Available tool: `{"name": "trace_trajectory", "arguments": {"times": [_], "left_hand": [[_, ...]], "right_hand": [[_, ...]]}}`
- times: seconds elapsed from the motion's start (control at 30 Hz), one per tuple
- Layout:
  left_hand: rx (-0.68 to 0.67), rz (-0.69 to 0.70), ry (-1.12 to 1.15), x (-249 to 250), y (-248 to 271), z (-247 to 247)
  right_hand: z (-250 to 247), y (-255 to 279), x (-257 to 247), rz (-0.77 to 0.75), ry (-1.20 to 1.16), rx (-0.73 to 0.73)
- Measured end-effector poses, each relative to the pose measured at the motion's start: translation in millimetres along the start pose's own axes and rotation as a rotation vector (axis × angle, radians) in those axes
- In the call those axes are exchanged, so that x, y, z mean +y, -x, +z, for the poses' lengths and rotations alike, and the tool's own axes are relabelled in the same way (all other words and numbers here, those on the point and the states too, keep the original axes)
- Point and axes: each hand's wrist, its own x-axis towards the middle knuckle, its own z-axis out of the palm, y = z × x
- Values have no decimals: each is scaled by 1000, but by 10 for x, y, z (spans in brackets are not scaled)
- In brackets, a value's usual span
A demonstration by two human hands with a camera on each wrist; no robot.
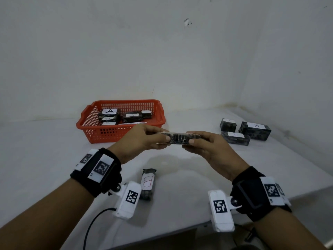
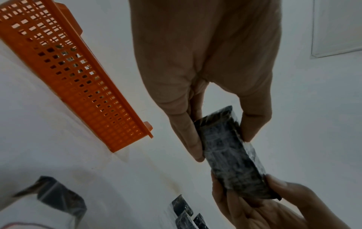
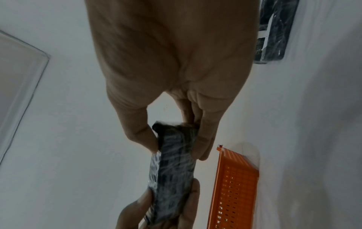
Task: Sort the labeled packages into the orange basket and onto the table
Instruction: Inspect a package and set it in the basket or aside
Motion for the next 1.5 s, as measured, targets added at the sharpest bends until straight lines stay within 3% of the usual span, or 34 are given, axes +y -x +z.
{"name": "trace_trajectory", "arguments": {"times": [0.13,0.3,0.73,0.97,1.5], "left_hand": [[-16,-28,65,-28,17,30],[35,17,-123,-9,49,97],[39,37,-182,-23,54,219],[18,107,-196,-38,64,234],[49,26,-17,-108,90,306]], "right_hand": [[-45,8,17,12,83,33],[-8,21,21,33,128,-6],[34,104,25,-50,335,29],[22,109,40,146,11,-9],[-30,77,73,58,6,104]]}}
